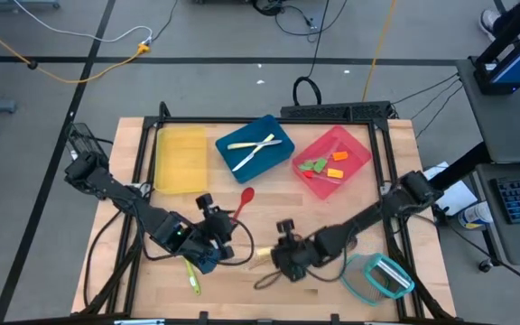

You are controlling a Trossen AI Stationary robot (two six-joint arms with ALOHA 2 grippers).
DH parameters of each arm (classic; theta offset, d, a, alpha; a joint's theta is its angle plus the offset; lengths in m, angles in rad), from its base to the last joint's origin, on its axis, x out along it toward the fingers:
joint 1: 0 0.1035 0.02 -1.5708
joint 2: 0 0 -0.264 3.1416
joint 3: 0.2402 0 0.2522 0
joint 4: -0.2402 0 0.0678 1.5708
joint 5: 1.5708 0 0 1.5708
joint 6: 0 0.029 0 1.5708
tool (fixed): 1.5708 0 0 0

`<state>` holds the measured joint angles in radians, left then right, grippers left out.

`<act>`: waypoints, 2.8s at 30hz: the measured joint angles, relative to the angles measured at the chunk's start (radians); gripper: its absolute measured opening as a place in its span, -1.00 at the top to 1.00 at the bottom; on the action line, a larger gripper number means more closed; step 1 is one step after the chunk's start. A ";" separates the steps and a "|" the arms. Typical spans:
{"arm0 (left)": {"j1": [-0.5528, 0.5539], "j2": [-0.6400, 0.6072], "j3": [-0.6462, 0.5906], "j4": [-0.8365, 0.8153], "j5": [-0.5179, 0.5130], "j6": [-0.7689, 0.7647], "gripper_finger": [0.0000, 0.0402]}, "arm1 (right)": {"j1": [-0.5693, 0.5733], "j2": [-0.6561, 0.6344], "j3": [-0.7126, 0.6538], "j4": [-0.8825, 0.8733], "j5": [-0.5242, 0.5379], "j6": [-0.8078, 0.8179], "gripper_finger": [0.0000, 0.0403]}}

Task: Pick & Place Kitchen Items
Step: Put the yellow knife into the blue bin, then put the green spoon into the yellow bin

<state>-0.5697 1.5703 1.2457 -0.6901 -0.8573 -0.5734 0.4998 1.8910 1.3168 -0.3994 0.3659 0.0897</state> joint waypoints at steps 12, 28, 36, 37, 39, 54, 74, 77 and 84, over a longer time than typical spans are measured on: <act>-0.016 -0.015 0.000 -0.338 -0.036 -0.435 0.21 | -0.234 -0.033 0.000 0.000 -0.082 -0.325 0.72; -0.048 -0.014 0.000 -0.338 -0.053 -0.496 0.21 | -0.501 -0.037 0.000 0.234 -0.082 -0.672 0.71; -0.042 -0.014 0.000 -0.339 -0.065 -0.498 0.21 | -0.644 -0.037 0.000 0.432 -0.160 -0.840 0.71; -0.039 -0.014 0.000 -0.339 -0.066 -0.498 0.21 | -0.663 -0.037 0.000 0.461 -0.214 -0.850 0.71; -0.032 -0.014 0.000 -0.339 -0.068 -0.492 0.21 | -0.705 -0.037 0.000 0.511 -0.333 -0.841 0.71; 0.072 -0.014 0.000 -0.339 -0.071 -0.317 0.21 | -0.951 0.005 0.001 0.637 -0.789 -0.553 0.71; 0.210 -0.014 0.000 -0.333 -0.070 -0.188 0.21 | -1.083 0.107 0.001 0.527 -0.810 -0.408 0.58; 0.220 -0.014 0.000 -0.325 -0.069 -0.188 0.21 | -1.085 0.107 0.001 0.507 -0.808 -0.413 0.57; 0.223 -0.014 0.000 -0.300 -0.060 -0.188 0.21 | -1.073 0.107 0.001 0.505 -0.812 -0.417 0.56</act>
<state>-0.3470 1.5562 1.2457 -0.9905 -0.9178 -0.7616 -0.5730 1.9980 1.3174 0.1055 -0.4465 -0.3271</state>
